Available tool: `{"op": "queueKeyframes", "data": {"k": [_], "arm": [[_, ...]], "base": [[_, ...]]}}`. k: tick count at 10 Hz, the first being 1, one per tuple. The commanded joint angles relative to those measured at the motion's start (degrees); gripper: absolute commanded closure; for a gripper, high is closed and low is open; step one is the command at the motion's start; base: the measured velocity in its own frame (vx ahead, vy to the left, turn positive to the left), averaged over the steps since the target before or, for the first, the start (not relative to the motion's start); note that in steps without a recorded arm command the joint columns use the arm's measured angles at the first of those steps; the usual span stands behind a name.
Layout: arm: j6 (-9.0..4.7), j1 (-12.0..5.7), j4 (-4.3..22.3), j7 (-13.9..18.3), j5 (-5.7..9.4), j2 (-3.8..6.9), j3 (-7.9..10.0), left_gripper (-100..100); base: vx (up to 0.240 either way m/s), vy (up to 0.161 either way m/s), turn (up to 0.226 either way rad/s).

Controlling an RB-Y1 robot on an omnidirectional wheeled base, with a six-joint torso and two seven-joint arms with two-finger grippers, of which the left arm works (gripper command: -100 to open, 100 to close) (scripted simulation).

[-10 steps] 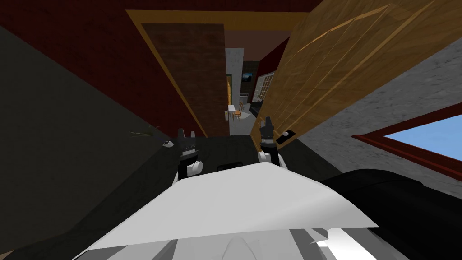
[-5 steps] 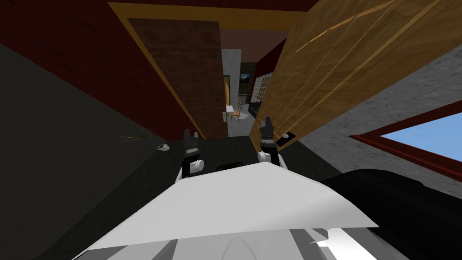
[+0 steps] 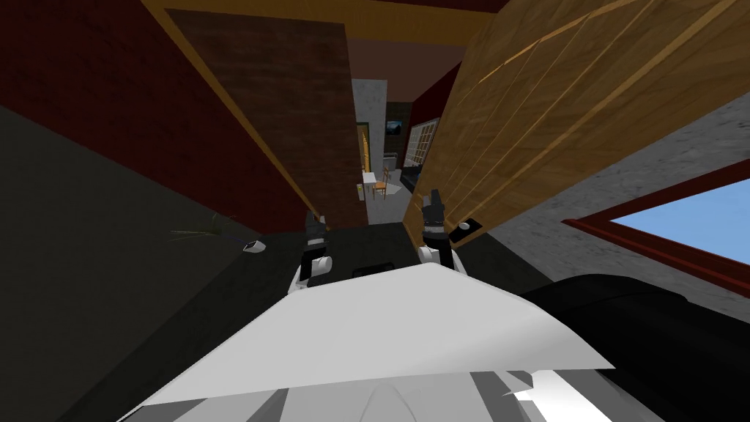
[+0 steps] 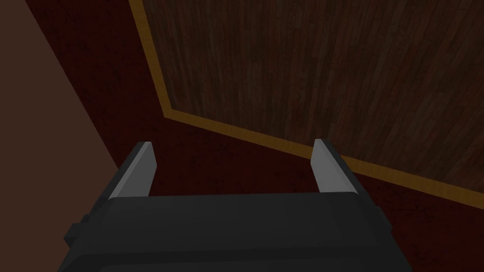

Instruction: Pull the door open

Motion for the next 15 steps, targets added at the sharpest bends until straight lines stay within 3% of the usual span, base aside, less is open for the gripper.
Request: {"op": "queueKeyframes", "data": {"k": [1,14,15], "arm": [[1.05,-1.11,1.98,-0.04,0.21,0.25,0.16,-100],[5.41,-9.94,17.21,-0.03,1.61,1.90,1.66,-100],[6.04,-11.21,19.40,-0.03,1.82,2.11,1.87,-100]], "base": [[0.152,-0.078,-0.057],[0.104,-0.046,-0.048],[0.155,-0.074,-0.103]]}}
